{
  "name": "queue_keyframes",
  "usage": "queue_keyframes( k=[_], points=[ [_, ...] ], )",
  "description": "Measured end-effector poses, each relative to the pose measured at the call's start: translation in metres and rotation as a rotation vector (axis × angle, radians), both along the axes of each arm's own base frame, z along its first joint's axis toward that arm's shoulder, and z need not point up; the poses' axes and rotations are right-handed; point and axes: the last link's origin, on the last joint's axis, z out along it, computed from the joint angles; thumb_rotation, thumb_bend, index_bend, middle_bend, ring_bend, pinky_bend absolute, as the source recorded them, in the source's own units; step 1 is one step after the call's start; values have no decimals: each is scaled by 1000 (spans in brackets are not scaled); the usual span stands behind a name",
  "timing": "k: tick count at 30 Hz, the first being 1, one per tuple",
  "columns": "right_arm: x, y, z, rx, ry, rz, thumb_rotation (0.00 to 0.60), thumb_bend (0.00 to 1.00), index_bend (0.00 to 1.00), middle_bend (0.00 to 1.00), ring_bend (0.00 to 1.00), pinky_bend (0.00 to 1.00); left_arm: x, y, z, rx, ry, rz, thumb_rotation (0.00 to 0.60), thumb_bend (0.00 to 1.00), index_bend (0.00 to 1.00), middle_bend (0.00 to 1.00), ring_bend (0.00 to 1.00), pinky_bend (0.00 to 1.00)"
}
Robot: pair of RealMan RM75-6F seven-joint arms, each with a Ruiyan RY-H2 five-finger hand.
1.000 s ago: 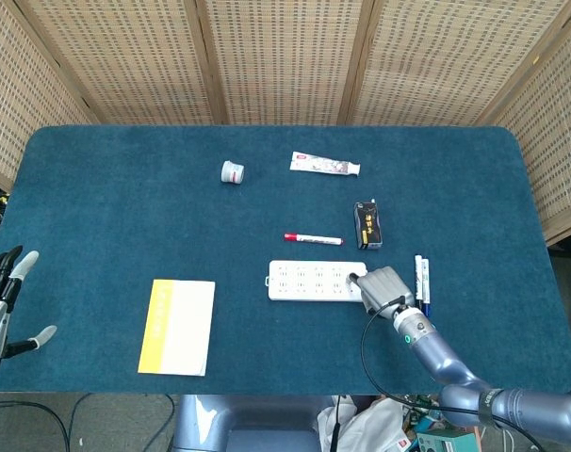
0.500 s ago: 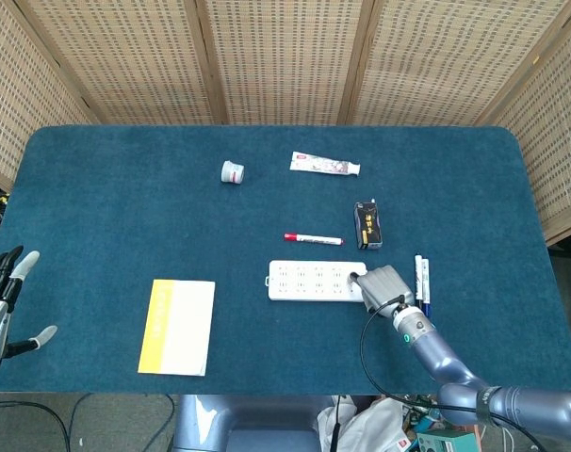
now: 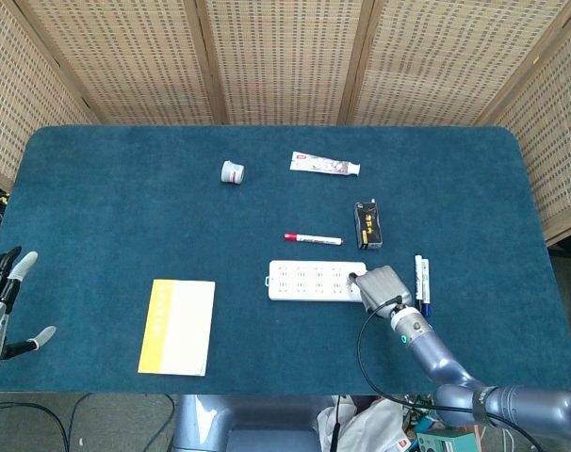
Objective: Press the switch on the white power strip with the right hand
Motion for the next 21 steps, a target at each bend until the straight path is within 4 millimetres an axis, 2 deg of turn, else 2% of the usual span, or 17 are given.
queue_keyframes(
  k=[4,10,11,13,14,15,16,17,18,20,21],
  points=[
    [12,0,12,-24,-43,19,600,835,278,799,916,1000,-1,-1,0,-2,-1,-1,600,0,0,0,0,0],
    [30,7,40,-92,-140,70,600,813,278,781,903,990,-1,-2,1,-2,-7,-9,600,0,0,0,0,0],
    [31,8,46,-114,-163,83,600,711,277,737,861,940,-1,-3,2,-2,-9,-11,600,0,0,0,0,0],
    [31,12,56,-155,-201,108,600,370,247,590,686,768,-1,-4,3,0,-13,-13,600,0,0,0,0,0],
    [29,16,63,-189,-226,126,600,164,205,465,522,628,-1,-5,4,2,-16,-15,600,0,0,0,0,0],
    [26,19,69,-218,-246,141,600,45,139,315,332,483,-2,-5,5,4,-17,-15,600,0,0,0,0,0],
    [22,23,74,-249,-265,156,600,7,94,213,213,384,-2,-6,5,4,-18,-16,600,0,0,0,0,0],
    [15,29,82,-292,-288,174,600,0,40,89,80,242,-2,-6,5,1,-18,-17,600,0,0,0,0,0],
    [8,35,88,-323,-302,186,600,0,7,17,12,124,-2,-7,5,-1,-17,-17,600,0,0,0,0,0],
    [-12,52,100,-390,-326,196,600,0,0,0,0,19,-2,-7,5,-4,-18,-17,600,0,0,0,0,0],
    [-22,59,105,-416,-327,194,600,0,0,0,0,1,-2,-8,5,-6,-19,-19,600,0,0,0,0,0]
  ],
)
